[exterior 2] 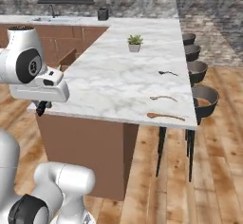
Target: Pick up the metallic utensils from the counter and place them in the open drawer. Make sure not to pick up any wooden utensils.
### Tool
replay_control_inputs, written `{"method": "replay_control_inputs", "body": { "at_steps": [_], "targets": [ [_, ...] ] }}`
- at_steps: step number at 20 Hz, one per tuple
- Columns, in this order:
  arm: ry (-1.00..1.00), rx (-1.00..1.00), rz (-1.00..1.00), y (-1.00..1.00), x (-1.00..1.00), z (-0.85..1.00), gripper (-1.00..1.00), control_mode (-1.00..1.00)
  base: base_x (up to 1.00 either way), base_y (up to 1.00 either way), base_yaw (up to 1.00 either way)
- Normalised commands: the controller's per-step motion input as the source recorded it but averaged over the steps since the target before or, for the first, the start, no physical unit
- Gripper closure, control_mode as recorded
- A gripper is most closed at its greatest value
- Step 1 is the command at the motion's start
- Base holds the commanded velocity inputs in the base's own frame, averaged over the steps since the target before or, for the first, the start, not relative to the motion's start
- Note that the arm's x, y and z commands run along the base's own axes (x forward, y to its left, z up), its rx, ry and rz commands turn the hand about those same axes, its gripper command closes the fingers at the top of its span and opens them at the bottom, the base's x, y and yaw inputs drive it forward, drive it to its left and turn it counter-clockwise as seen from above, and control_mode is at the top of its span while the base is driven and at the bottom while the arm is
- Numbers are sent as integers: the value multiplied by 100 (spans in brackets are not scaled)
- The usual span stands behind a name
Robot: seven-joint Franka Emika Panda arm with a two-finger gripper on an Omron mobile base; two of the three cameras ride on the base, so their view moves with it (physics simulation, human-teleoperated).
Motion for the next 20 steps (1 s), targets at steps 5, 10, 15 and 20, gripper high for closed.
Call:
{"method": "replay_control_inputs", "body": {
  "at_steps": [5, 10, 15, 20],
  "targets": [
    [0, 0, 0, 0, 0, 0, 100, 100, 4, 100, -31],
    [0, 0, 0, 0, 0, 0, 100, 100, 0, 100, -2],
    [0, 0, 0, 0, 0, 0, 100, 100, 17, 100, -2],
    [0, 0, 0, 0, 0, 0, 100, 100, 49, 100, -30]
  ]
}}
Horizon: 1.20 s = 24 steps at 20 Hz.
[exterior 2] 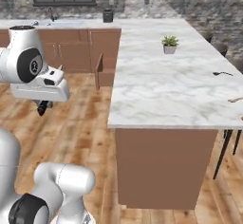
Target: Pick up the metallic utensils from the counter and place them in the open drawer. Make sure not to pick up any wooden utensils.
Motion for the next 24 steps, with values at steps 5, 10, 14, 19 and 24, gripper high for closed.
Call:
{"method": "replay_control_inputs", "body": {
  "at_steps": [5, 10, 14, 19, 24],
  "targets": [
    [0, 0, 0, 0, 0, 0, 100, 100, 56, 100, -47],
    [0, 0, 0, 0, 0, 0, 100, 100, 73, 100, -29],
    [0, 0, 0, 0, 0, 0, 100, 100, 59, 94, 0],
    [0, 0, 0, 0, 0, 0, 100, 100, 77, 27, 0],
    [0, 0, 0, 0, 0, 0, 100, 100, 66, -15, 6]
  ]
}}
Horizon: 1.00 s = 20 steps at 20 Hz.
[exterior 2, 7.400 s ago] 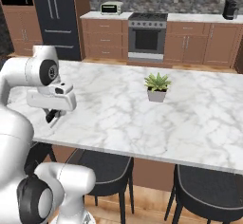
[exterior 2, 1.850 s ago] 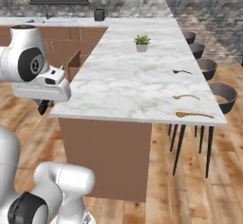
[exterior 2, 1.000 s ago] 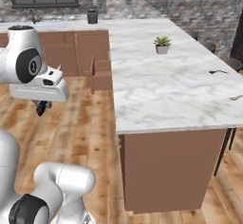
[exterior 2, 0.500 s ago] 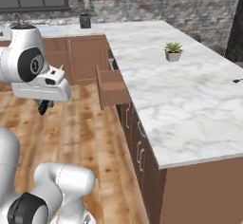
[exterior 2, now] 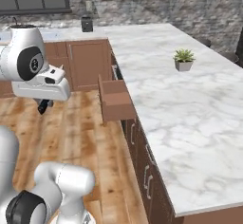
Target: Pick up the metallic utensils from the counter and place them in the open drawer. Make sure not to pick up any wooden utensils.
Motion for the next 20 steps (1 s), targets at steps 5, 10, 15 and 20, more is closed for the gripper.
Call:
{"method": "replay_control_inputs", "body": {
  "at_steps": [5, 10, 15, 20],
  "targets": [
    [0, 0, 0, 0, 0, 0, 100, 100, 80, -10, 6],
    [0, 0, 0, 0, 0, 0, 100, 100, 83, -24, 5],
    [0, 0, 0, 0, 0, 0, 100, 100, 86, -21, 0],
    [0, 0, 0, 0, 0, 0, 100, 100, 45, -25, 0]
  ]
}}
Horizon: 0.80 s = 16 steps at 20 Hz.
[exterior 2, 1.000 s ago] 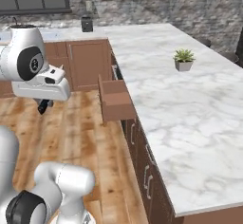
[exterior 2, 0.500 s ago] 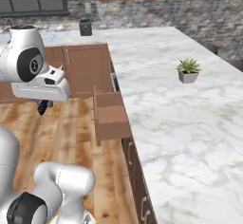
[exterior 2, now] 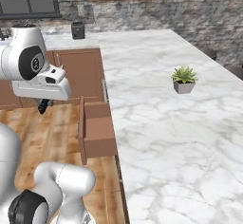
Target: Pick up the metallic utensils from the counter and place them in the open drawer. Make sure not to pick up any wooden utensils.
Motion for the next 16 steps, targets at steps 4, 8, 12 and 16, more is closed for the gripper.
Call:
{"method": "replay_control_inputs", "body": {
  "at_steps": [4, 8, 12, 16],
  "targets": [
    [0, 0, 0, 0, 0, 0, 100, 100, 48, -9, 0],
    [0, 0, 0, 0, 0, 0, 100, 100, 6, 0, 0],
    [0, 0, 0, 0, 0, 0, 100, 100, 0, 0, 0],
    [0, 0, 0, 0, 0, 0, 100, 100, 4, 0, 0]
  ]
}}
